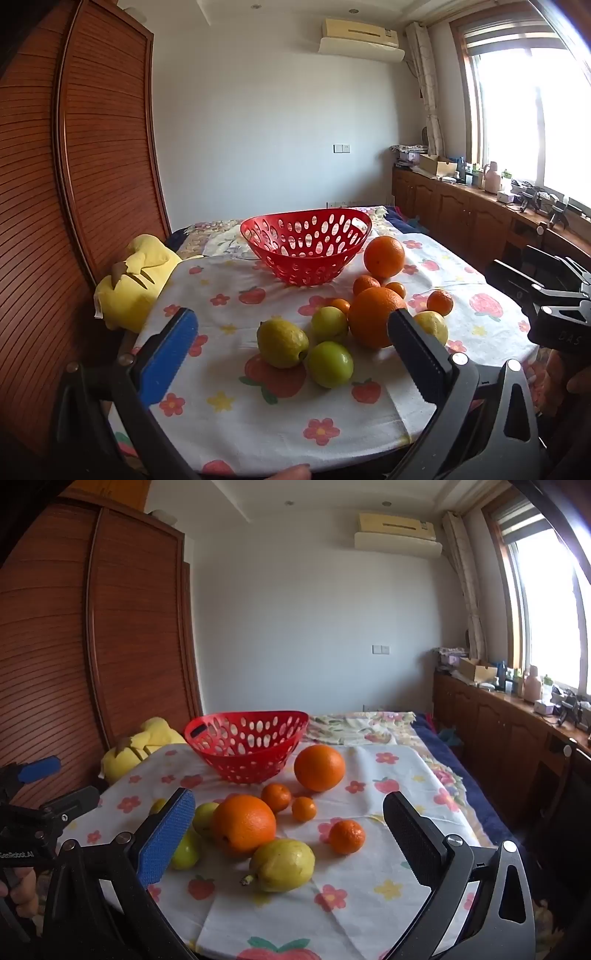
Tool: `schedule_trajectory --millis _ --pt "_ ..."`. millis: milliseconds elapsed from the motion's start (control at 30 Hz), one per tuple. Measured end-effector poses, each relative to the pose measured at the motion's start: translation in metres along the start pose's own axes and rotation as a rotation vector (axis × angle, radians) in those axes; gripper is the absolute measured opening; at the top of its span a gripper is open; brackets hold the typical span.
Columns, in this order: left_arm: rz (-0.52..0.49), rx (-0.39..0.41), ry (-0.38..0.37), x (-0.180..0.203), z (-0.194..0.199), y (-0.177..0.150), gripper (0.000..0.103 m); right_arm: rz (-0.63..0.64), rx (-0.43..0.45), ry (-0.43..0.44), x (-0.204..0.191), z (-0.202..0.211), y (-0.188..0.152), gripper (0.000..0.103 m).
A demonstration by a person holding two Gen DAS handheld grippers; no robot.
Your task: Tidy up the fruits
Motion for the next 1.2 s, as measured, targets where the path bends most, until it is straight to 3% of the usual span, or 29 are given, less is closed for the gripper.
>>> schedule_trajectory --millis 1200 --pt "0.005 0.008 0.008 -0.0040 0.0085 0.0045 0.103 -0.005 -0.001 -0.012 -0.0001 0.0037 0.0003 0.103"
Point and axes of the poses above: each gripper's, at about its wrist camera, not at the fingertips, and z roughly against the way its jaws point, x to its right, y to its top, the point moved 9 cm from there along -z, roughly the way its jaws point, and after that the axes turned 6 degrees about y, right-handed, at the moved point
